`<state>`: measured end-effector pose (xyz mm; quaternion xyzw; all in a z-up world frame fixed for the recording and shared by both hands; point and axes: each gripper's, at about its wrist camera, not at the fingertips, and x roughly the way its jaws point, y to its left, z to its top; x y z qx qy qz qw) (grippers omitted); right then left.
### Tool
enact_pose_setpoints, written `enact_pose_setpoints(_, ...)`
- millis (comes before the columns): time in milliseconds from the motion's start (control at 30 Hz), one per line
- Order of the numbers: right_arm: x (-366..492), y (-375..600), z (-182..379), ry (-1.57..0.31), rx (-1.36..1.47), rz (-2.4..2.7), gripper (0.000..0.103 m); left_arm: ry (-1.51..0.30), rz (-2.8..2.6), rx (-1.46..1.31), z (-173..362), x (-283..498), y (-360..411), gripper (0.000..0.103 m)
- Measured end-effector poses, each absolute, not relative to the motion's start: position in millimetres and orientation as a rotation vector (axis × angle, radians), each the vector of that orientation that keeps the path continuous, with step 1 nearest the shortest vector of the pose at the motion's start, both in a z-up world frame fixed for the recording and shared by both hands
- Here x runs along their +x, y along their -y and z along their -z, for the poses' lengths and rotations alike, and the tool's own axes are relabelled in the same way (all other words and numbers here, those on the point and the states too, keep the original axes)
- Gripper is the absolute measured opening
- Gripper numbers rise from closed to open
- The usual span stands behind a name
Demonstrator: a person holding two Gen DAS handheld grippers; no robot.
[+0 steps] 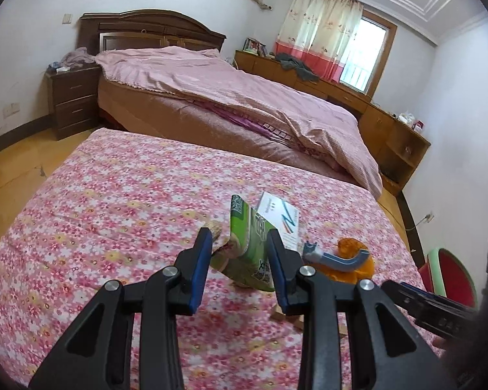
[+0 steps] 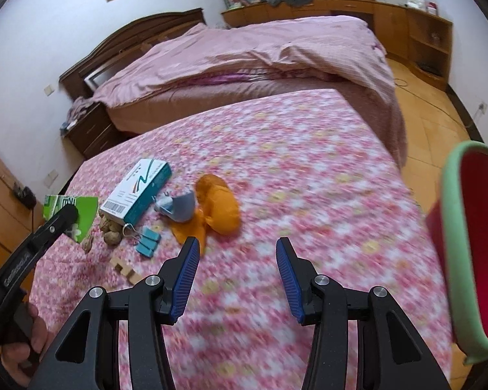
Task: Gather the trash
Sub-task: 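Grasp the green snack packet with the left tool while the right tool grasps orange cloth, then carry packet and orange cloth over the red bucket and open both tools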
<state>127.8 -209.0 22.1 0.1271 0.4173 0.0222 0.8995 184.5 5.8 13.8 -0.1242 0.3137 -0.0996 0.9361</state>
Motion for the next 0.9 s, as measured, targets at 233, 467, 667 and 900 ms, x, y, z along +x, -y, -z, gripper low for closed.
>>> enact_pose_setpoints(233, 154.9, 198.6, -10.2, -0.871, 0.236, -0.061, 0.047, -0.653, 0.203, -0.287, -9.3, 186.7, -14.9, 0.035)
enact_pose_setpoints(467, 158.3, 196.2, -5.0, -0.860, 0.254, -0.087, 0.018, -0.661, 0.209, -0.293, -7.7, 186.4, -16.9, 0.035)
enact_pose_setpoints(667, 140.9, 200.5, -16.4, -0.822, 0.239, -0.031, 0.016, -0.659, 0.213, -0.294, -8.1, 185.6, -17.6, 0.035)
enact_pose_setpoints(900, 100.7, 222.5, -33.0, -0.779, 0.291, 0.004, 0.016, -0.653, 0.219, -0.296, -10.5, 183.5, -18.1, 0.035)
